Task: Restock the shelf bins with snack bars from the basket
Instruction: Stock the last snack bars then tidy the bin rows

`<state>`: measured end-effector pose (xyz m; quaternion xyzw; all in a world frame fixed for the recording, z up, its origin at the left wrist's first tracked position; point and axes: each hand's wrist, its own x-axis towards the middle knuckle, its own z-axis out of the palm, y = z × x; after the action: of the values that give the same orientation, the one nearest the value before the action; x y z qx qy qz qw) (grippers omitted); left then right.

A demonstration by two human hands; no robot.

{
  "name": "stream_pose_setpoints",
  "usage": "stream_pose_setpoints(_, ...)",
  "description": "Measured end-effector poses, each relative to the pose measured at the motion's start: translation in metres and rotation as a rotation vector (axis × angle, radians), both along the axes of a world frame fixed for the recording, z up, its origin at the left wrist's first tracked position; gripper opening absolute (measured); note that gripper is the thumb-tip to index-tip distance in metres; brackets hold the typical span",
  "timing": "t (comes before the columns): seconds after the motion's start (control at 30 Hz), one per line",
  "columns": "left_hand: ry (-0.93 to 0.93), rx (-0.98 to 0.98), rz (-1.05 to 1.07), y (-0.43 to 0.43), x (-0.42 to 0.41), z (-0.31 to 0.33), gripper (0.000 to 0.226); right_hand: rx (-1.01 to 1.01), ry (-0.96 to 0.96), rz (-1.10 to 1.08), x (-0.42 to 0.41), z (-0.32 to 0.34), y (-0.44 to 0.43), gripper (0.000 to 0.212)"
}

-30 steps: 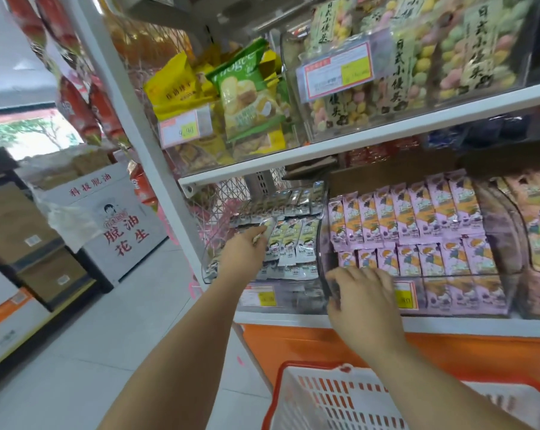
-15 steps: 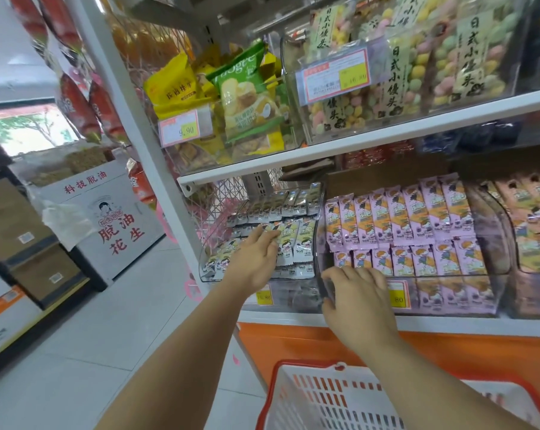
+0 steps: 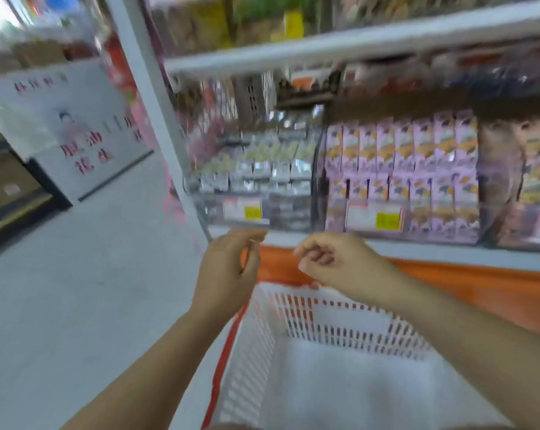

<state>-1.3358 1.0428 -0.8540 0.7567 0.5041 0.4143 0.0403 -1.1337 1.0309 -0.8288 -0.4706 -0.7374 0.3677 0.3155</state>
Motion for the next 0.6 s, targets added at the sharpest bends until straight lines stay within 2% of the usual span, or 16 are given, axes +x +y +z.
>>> stream_pose_setpoints(0.17,0.030,-0.303,0.055,-0.045,-0.025,-0.102,0.031,-0.318,-0.237,0.041,0.015,-0.102,-0.003,0.011)
stream_pose_setpoints(0.27,0.146,-0.380,-0.024,-0.054,-0.025,-0.140,0.031,-0.501,-0.395,0.133,0.015,-0.163,-0.017,0.008)
stream_pose_setpoints(0.33,0.305,-0.418,-0.151,-0.059,-0.021,-0.165,0.031,-0.592,-0.595,0.242,0.015,-0.201,-0.033,0.021)
stream_pose_setpoints(0.4,0.551,-0.552,-0.364,-0.066,-0.011,-0.188,0.035,-0.709,-0.757,0.320,0.020,-0.233,-0.053,0.032)
stream_pose_setpoints(0.47,0.761,-0.748,-0.521,-0.076,0.000,-0.209,0.037,-0.820,-0.828,0.369,0.028,-0.259,-0.075,0.039)
stream_pose_setpoints(0.6,1.045,-1.131,-0.630,-0.090,0.007,-0.246,0.043,-0.922,-0.882,0.408,0.036,-0.291,-0.110,0.047)
